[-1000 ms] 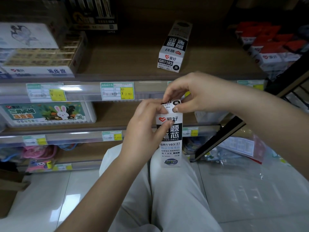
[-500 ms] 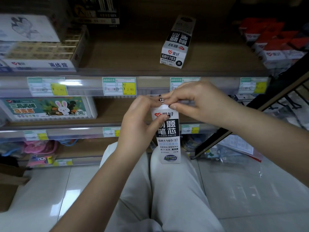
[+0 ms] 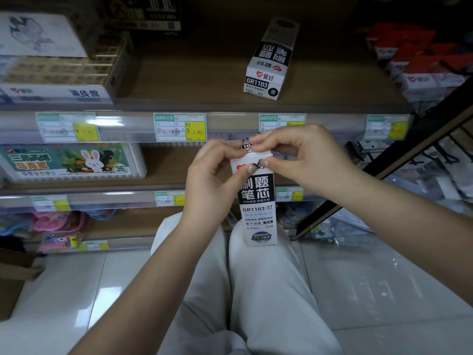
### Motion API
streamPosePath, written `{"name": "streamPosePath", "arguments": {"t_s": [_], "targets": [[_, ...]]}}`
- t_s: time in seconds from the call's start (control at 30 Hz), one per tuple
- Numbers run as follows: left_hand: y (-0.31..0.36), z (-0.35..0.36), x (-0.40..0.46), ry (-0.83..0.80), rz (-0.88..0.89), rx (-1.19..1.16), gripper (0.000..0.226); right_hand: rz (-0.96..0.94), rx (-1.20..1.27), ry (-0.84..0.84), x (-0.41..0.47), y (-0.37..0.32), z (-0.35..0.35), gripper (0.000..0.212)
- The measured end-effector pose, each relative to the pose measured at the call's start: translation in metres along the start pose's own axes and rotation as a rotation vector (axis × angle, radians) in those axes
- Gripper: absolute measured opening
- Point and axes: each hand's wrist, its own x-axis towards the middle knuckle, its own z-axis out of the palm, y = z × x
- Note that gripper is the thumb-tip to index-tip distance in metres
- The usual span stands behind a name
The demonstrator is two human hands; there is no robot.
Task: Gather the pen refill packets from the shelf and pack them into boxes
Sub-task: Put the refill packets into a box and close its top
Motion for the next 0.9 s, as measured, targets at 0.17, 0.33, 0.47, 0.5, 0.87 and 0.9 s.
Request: {"name": "streamPosePath", "arguments": {"t_s": [0.17,0.33,0.47,0.5,0.87,0.9], "targets": [[-0.002,0.0,-0.001,-0.016,0.044,0.002,0.016,-0.205,-0.163,0.094,-0.002,0.008,0.003,0.017],[-0.004,-0.002,0.002,-0.046,0.051,0.062,0.014,-0.26,-0.198,0.186,-0.004,0.018,0.012,0.015],[-0.006,-0.002,0.004,-0.069,0.031,0.03,0.009,-0.226,-0.165,0.194,-0.001,0.02,0.014,0.017],[-0.007,-0.002,0.004,-0.073,0.021,0.015,0.009,-0.21,-0.157,0.19,-0.001,0.02,0.015,0.015],[0.0,-0.008,0.008,-0.18,-0.106,-0.066,0.017,-0.007,-0.037,0.071,0.0,0.01,0.01,0.02],[0.002,-0.009,0.01,-0.187,-0.101,-0.063,0.019,-0.004,-0.031,0.077,-0.001,0.01,0.009,0.02]]}}
